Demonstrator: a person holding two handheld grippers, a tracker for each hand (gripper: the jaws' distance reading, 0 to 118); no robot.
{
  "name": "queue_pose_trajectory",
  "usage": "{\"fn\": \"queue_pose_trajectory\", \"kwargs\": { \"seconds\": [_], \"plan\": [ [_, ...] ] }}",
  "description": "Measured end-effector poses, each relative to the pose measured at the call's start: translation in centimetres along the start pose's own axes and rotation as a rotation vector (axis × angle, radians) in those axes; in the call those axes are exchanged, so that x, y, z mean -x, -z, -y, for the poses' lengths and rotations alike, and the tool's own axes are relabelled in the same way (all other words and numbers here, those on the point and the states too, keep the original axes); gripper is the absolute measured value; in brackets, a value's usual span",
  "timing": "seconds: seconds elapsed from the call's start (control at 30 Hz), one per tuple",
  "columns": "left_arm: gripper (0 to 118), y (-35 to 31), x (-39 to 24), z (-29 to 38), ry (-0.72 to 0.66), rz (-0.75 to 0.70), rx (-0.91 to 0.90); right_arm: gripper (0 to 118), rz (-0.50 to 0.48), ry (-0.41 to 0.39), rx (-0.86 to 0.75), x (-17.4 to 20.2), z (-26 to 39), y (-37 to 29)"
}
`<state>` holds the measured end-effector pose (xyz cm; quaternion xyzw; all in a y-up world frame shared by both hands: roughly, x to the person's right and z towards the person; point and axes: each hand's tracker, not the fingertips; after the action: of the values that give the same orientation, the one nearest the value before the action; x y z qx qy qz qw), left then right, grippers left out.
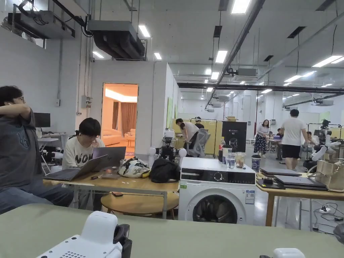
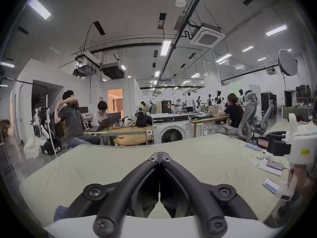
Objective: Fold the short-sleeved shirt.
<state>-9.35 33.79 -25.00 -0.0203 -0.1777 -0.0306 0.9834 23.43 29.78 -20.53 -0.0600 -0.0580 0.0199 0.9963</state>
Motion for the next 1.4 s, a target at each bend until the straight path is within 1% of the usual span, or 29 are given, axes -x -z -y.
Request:
{"fn": "queue_pose_trajectory", "kwargs": {
  "seconds": [0.07,0.1,0.13,0.17,0.2,0.23,0.27,0.3,0.4,0.43,0.47,0.5,0.53,0.57,0.6,0.67,0.73,0.8,0.83,0.87,0.9,0.93,0.97,1.0,1.07,1.2,1.27,1.33,1.4],
  "plan": [
    [0,0.2,0.0,0.2,-0.025,-0.038,-0.001,0,-0.004,-0.003,-0.01,0.0,-0.1,-0.3],
    [12,0.2,0.4,0.2,-0.042,-0.024,0.007,5,-0.01,-0.004,-0.016,0.1,-0.1,-0.6],
    [36,0.1,0.7,0.3,-0.08,-0.003,0.004,35,-0.022,-0.007,-0.038,0.0,-0.2,-0.9],
    [55,0.0,0.7,0.4,-0.094,0.009,0.004,65,-0.038,-0.006,-0.054,0.1,-0.3,-1.2],
    [72,0.0,0.7,0.5,-0.081,0.0,0.004,92,-0.039,-0.001,-0.056,0.2,-0.3,-1.3],
    [88,-0.1,0.5,0.6,-0.075,-0.03,-0.006,112,-0.019,-0.009,-0.057,0.6,-0.4,-1.3],
    [95,-0.3,0.4,0.7,-0.066,-0.066,-0.014,116,-0.011,-0.015,-0.062,0.6,-0.3,-1.4],
    [96,-0.5,0.1,0.8,-0.049,-0.099,-0.013,116,-0.015,-0.014,-0.096,0.7,-0.2,-1.9],
    [96,-1.3,0.2,0.8,-0.072,-0.027,-0.013,116,-0.015,-0.006,-0.109,1.3,-0.4,-2.4],
    [96,-1.5,0.0,0.6,-0.076,-0.016,-0.01,116,-0.045,0.004,-0.109,1.3,-0.5,-2.6],
    [96,-1.8,-0.3,0.5,-0.069,0.003,-0.018,116,-0.101,0.026,-0.125,1.5,-0.5,-2.8],
    [96,-2.0,-0.7,0.4,-0.027,0.038,-0.029,116,-0.123,0.028,-0.118,1.7,-0.6,-3.0],
    [96,-2.2,-1.1,0.3,0.029,0.063,-0.012,116,-0.115,0.013,-0.074,2.0,-0.8,-2.9],
    [96,-2.4,-1.9,0.4,0.056,0.019,0.021,116,-0.1,-0.002,-0.043,2.5,-0.9,-3.1],
    [96,-2.7,-2.6,0.7,0.078,-0.015,0.036,116,-0.072,-0.009,-0.046,3.1,-0.8,-3.4],
    [96,-3.9,-4.2,1.4,0.116,-0.075,0.021,116,-0.01,-0.009,-0.048,4.1,-0.3,-4.3],
    [96,-4.9,-5.2,2.0,0.07,-0.081,0.036,116,-0.009,-0.015,-0.054,4.8,-0.1,-5.1],
    [96,-5.4,-5.3,2.2,0.047,-0.033,0.026,116,-0.005,-0.071,-0.056,5.0,0.1,-5.7],
    [96,-5.5,-5.3,2.3,0.053,-0.031,0.029,116,0.037,-0.094,-0.052,5.2,0.1,-6.0],
    [96,-5.6,-5.5,2.5,0.065,-0.039,0.037,116,0.068,-0.098,-0.051,5.4,0.2,-6.2],
    [96,-5.6,-5.5,2.4,0.07,-0.096,0.036,116,0.062,-0.086,-0.056,5.5,0.3,-6.4],
    [96,-5.6,-5.5,2.3,0.027,-0.153,0.041,116,0.056,-0.071,-0.061,5.3,0.3,-6.5],
    [96,-5.7,-5.1,2.1,-0.014,-0.161,0.044,117,0.043,-0.019,-0.069,5.1,0.5,-6.7],
    [96,-5.9,-4.8,2.0,-0.046,-0.137,0.028,117,0.029,0.021,-0.067,4.9,0.6,-6.8],
    [96,-6.4,-4.1,2.0,-0.101,-0.14,-0.008,117,-0.01,0.064,-0.048,4.4,0.6,-6.9],
    [96,-7.2,-3.1,2.1,-0.079,-0.139,-0.025,117,0.027,0.034,-0.049,4.4,0.9,-6.9],
    [96,-7.3,-3.4,2.3,-0.055,-0.168,-0.016,117,0.028,0.014,-0.046,4.4,1.0,-6.9],
    [96,-7.4,-3.2,2.5,-0.044,-0.152,-0.016,117,0.023,0.009,-0.042,4.4,1.0,-6.9],
    [96,-7.3,-3.3,2.6,-0.043,-0.141,-0.011,117,0.031,0.021,-0.043,4.5,1.1,-6.9]
  ]
}}
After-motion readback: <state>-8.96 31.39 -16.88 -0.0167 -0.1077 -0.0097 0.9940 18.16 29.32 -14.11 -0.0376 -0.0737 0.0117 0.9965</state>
